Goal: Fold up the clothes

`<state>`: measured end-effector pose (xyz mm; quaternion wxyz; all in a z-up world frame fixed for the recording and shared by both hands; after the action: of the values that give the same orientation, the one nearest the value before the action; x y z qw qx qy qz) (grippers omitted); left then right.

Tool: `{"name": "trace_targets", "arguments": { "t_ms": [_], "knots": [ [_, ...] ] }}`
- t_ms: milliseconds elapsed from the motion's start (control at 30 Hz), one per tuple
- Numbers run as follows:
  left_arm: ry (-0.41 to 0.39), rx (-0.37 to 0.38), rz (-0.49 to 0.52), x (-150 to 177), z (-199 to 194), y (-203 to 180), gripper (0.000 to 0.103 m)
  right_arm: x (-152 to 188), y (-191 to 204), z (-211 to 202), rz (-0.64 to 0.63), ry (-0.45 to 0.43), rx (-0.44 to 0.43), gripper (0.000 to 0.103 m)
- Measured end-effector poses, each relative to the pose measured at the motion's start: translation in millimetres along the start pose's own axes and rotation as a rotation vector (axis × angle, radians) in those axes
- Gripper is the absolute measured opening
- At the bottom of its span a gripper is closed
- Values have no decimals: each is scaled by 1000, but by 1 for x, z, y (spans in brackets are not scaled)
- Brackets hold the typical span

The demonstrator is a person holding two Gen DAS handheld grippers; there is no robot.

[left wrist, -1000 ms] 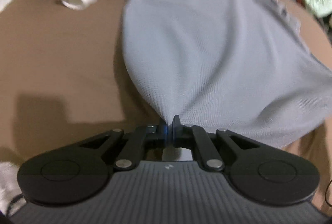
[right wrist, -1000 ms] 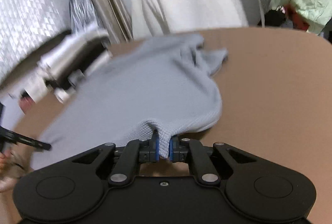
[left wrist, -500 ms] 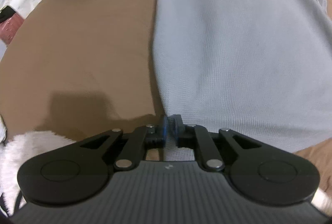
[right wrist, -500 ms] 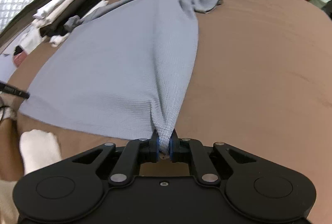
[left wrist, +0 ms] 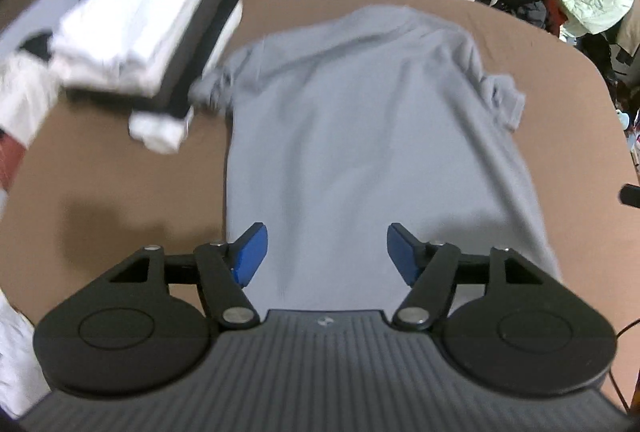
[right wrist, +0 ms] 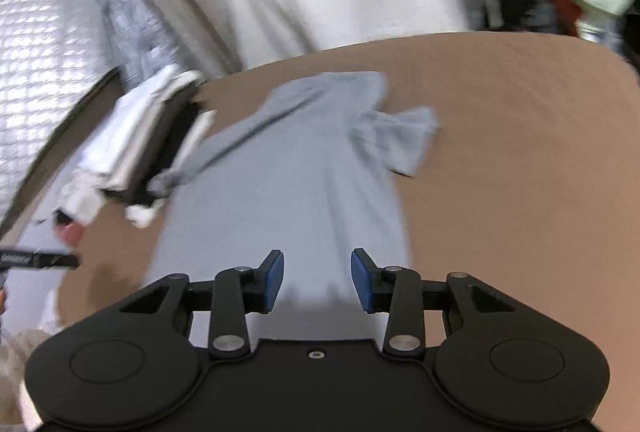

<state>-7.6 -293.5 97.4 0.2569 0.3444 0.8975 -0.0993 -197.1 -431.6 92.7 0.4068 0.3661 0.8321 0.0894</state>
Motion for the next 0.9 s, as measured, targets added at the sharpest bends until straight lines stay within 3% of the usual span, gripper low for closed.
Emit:
{"name": "trace_targets", "arguments": {
  "t_ms": [100,200,300,367,500,667,900],
  "knots": [
    [-5,-64,76,-31,-20,-26,78,-42,34,5,1,137,-90,47],
    [5,-92,152,-48,-31,-53,79,-80,68,0,-76,248,-43,47],
    [-15,-80,208,-64,-34,-79,79,-105,88,-18,-160,247,72,47],
    [-48,-46,216,-75,-29,-97,79,-118,88,-31,-163,190,87,50],
    [-107,8,219,-97,-2,-130,80,-128,50,-32,-25,27,-11,56],
    [-132,16,186,-118,52,-169,80,-111,-17,14,125,5,64,56],
    [-129,-13,180,-122,141,-187,80,-111,-89,86,291,-38,67,56]
  ]
}}
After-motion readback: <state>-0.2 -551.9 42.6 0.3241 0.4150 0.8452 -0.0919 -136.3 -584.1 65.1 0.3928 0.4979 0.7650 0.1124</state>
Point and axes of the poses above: each gripper's, at about its wrist camera, not at the fingertips, and z roughly the way its jaws point, y to its left, x to its underside, the point moved 3 cm from there along z, roughly the way its jaws point, and after that the axes turned 3 degrees about -y, right-handed, at the moved point
